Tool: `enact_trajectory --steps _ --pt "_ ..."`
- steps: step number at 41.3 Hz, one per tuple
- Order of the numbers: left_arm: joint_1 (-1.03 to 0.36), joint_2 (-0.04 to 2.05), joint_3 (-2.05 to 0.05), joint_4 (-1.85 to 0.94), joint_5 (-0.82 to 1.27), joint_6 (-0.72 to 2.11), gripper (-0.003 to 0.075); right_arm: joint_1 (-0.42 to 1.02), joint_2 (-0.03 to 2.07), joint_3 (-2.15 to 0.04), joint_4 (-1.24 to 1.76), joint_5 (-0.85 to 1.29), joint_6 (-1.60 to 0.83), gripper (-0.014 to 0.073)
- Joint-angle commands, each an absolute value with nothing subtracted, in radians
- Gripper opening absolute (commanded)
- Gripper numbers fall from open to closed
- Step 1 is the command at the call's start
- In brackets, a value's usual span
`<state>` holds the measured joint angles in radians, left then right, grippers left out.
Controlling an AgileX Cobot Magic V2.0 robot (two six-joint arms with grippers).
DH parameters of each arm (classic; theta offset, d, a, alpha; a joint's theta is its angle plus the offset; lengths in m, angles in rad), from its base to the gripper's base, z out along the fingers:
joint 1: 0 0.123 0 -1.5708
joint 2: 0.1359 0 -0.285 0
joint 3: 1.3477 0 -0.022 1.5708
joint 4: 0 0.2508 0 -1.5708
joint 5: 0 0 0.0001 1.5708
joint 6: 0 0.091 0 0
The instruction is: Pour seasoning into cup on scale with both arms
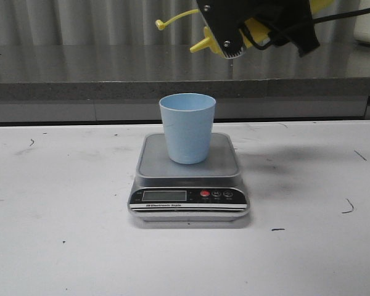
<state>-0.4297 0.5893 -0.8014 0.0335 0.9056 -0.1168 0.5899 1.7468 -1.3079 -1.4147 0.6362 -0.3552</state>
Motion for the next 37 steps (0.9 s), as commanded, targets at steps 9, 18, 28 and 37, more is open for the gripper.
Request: enact_trajectory --steps 9,18,28,37 --pt "-0.428 0.593 -0.827 0.035 0.841 -0.125 0.0428 0.59 1.693 -1.349 -1.501 0.623 -0.358 0.0349" --pt "-0.428 0.593 -0.827 0.035 0.841 -0.125 0.0428 0.59 1.69 -1.349 -1.482 0.651 -0.277 0.0349" --pt "-0.428 0.593 -0.827 0.035 0.841 -0.125 0.0428 0.59 1.615 -1.317 -1.455 0.635 -0.062 0.0349" --pt "-0.428 0.593 -0.827 0.035 0.841 -0.125 0.0428 0.559 1.5 -1.184 -1.444 0.54 0.191 0.0349"
